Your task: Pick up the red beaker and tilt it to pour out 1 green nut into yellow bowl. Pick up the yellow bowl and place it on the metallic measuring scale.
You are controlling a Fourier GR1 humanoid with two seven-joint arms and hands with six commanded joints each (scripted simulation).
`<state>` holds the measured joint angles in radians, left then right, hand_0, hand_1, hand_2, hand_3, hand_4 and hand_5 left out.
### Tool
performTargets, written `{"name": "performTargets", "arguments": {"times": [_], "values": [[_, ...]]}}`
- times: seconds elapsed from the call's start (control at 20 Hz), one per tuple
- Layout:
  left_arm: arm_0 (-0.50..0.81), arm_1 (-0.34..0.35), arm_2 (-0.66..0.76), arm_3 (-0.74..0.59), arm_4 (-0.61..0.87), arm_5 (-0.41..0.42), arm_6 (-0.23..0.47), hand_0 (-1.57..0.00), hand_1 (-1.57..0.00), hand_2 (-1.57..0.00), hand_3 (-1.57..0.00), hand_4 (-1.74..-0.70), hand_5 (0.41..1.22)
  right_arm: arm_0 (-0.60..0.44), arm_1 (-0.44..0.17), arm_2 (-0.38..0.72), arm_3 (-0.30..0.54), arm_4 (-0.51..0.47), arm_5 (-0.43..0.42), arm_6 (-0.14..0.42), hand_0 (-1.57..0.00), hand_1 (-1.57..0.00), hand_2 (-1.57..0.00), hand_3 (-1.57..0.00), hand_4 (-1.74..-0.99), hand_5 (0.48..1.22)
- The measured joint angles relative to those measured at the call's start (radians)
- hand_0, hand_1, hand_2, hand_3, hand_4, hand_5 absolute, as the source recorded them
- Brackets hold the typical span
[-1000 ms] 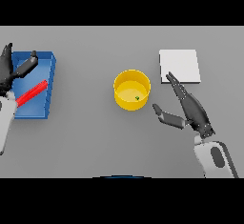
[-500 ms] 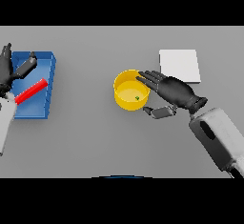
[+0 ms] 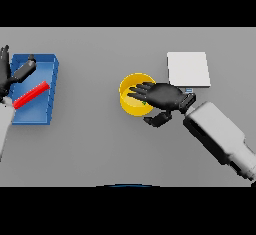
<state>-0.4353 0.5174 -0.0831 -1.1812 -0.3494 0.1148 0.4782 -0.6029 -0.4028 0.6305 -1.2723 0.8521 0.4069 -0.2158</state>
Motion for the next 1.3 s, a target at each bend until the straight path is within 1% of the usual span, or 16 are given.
{"name": "performTargets", "arguments": {"times": [0.15, 0.35, 0.45, 0.55, 0.75, 0.85, 0.9, 0.95, 1.0, 1.05, 1.1, 1.15, 1.2, 1.25, 1.3], "values": [[-0.002, 0.002, -0.005, -0.007, -0.006, -0.002, 0.003, 0.00, 0.00, 0.00, 0.00, -0.74, 0.699, -0.046, 0.032, 0.029, 0.058, 0.015, 0.023, 0.004, 0.00, 0.00, 0.00, 0.00, -1.250, 0.733], [0.011, 0.010, 0.005, -0.005, -0.004, 0.008, -0.014, 0.00, 0.00, 0.00, 0.00, -0.74, 0.697, -0.099, 0.049, 0.053, 0.134, 0.041, 0.021, -0.003, 0.00, 0.00, 0.00, 0.00, -1.259, 0.734], [0.013, 0.009, 0.002, -0.008, -0.002, 0.003, -0.004, 0.00, 0.00, 0.00, 0.00, -0.74, 0.699, -0.112, 0.056, 0.065, 0.150, 0.049, 0.037, 0.005, 0.00, 0.00, 0.00, 0.00, -1.263, 0.739], [0.026, 0.013, 0.008, -0.022, 0.006, 0.001, -0.011, 0.00, 0.00, 0.00, 0.00, -0.75, 0.698, -0.119, 0.064, 0.071, 0.170, 0.045, 0.053, -0.002, 0.00, 0.00, 0.00, 0.00, -1.270, 0.740], [0.016, 0.016, 0.006, -0.017, 0.000, -0.002, 0.004, 0.00, 0.00, 0.00, 0.00, -0.75, 0.699, -0.143, 0.082, 0.071, 0.220, 0.041, 0.085, 0.020, 0.00, 0.00, -0.02, -0.07, -1.289, 0.758], [0.004, 0.009, 0.007, 0.003, 0.000, 0.005, -0.003, 0.00, 0.00, 0.00, 0.00, -0.75, 0.701, -0.138, 0.090, 0.063, 0.236, 0.028, 0.103, 0.026, -0.03, -0.04, -0.07, -0.14, -1.302, 0.805], [0.003, 0.012, 0.008, 0.008, -0.002, 0.005, 0.003, 0.00, 0.00, 0.00, 0.00, -0.75, 0.701, -0.133, 0.098, 0.058, 0.232, 0.024, 0.105, 0.055, -0.16, -0.14, -0.15, -0.18, -1.321, 0.839], [0.010, 0.023, 0.012, -0.005, 0.002, -0.002, -0.012, 0.00, 0.00, 0.00, 0.00, -0.75, 0.700, -0.129, 0.096, 0.056, 0.223, 0.019, 0.117, 0.064, -0.44, -0.42, -0.38, -0.24, -1.351, 0.915], [0.006, 0.017, 0.012, 0.004, 0.005, -0.001, -0.014, 0.00, 0.00, 0.00, 0.00, -0.76, 0.703, -0.129, 0.092, 0.062, 0.223, 0.021, 0.109, 0.047, -0.67, -0.65, -0.61, -0.31, -1.394, 0.976], [0.002, 0.011, 0.005, -0.006, 0.000, 0.001, -0.007, 0.00, 0.00, 0.00, 0.00, -0.76, 0.704, -0.131, 0.080, 0.064, 0.212, 0.015, 0.121, 0.019, -0.85, -0.84, -0.81, -0.40, -1.463, 1.025], [0.010, 0.006, 0.003, 0.001, -0.002, 0.004, -0.015, 0.00, 0.00, 0.00, 0.00, -0.76, 0.703, -0.126, 0.081, 0.065, 0.211, 0.012, 0.126, 0.022, -0.99, -0.98, -0.96, -0.55, -1.514, 1.064], [0.012, 0.012, 0.003, -0.009, -0.003, 0.003, -0.015, 0.00, 0.00, 0.00, 0.00, -0.76, 0.701, -0.119, 0.078, 0.068, 0.196, 0.010, 0.132, 0.040, -1.11, -1.10, -1.08, -0.71, -1.557, 1.096], [0.019, 0.013, 0.006, -0.006, 0.000, 0.002, -0.014, 0.00, 0.00, 0.00, 0.00, -0.75, 0.700, -0.126, 0.079, 0.070, 0.199, 0.004, 0.143, 0.039, -1.20, -1.19, -1.13, -0.87, -1.594, 1.121], [0.022, 0.011, 0.001, -0.015, -0.002, 0.003, -0.016, 0.00, 0.00, 0.00, 0.00, -0.75, 0.698, -0.131, 0.070, 0.067, 0.201, -0.004, 0.158, 0.019, -1.28, -1.27, -1.18, -1.01, -1.623, 1.141], [0.022, 0.014, -0.001, -0.017, -0.009, 0.006, -0.007, 0.00, 0.00, 0.00, 0.00, -0.75, 0.695, -0.133, 0.070, 0.071, 0.204, -0.007, 0.158, 0.022, -1.33, -1.33, -1.20, -1.12, -1.647, 1.157]]}}
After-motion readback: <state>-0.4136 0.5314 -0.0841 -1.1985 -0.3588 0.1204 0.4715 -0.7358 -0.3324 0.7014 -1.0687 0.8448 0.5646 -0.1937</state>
